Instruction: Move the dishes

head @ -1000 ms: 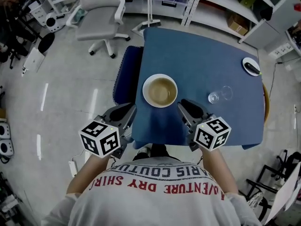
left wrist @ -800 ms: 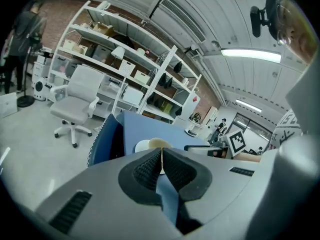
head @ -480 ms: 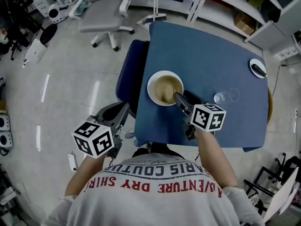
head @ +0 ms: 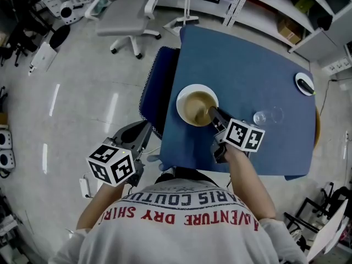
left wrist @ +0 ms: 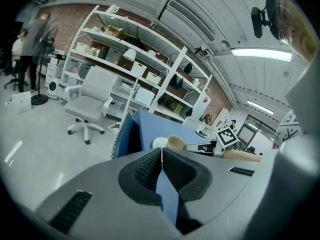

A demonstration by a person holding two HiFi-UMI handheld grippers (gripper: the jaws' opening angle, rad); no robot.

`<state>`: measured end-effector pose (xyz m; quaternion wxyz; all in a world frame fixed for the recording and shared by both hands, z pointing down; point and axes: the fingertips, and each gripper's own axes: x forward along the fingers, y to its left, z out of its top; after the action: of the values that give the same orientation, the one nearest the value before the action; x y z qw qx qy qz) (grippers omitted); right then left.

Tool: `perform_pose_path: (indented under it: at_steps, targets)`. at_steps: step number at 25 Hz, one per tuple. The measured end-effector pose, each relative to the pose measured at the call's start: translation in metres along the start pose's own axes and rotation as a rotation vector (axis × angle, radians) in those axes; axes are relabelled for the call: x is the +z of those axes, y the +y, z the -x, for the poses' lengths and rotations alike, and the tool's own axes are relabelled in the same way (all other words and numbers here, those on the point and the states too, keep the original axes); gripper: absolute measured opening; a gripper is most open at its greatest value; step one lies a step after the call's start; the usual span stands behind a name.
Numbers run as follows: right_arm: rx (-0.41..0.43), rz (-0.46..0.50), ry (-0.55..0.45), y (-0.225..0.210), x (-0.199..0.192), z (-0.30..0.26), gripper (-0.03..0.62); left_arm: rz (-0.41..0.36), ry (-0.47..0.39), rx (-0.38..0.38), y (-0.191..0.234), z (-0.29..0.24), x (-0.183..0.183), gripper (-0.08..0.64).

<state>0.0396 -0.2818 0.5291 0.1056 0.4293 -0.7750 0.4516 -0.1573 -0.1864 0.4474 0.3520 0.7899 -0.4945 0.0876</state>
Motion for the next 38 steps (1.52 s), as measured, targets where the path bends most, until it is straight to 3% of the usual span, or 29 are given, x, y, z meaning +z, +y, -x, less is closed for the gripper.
perform_pose_path:
  at_steps: [10, 19, 29, 38]
  targets:
    - [0.028, -0.12, -0.061, 0.011, 0.004, 0.01, 0.04, -0.004, 0.007, -0.028, -0.002, 0.003, 0.0, 0.032]
    - [0.027, -0.133, -0.193, 0.023, 0.021, 0.064, 0.04, -0.057, 0.014, -0.121, -0.027, -0.001, 0.003, 0.032]
    - [-0.059, -0.15, -0.292, -0.004, 0.014, 0.134, 0.04, -0.108, 0.066, -0.227, -0.061, -0.02, -0.015, 0.032]
    - [-0.138, -0.217, -0.286, -0.045, -0.032, 0.164, 0.04, -0.143, 0.132, -0.279, -0.083, -0.033, -0.041, 0.032]
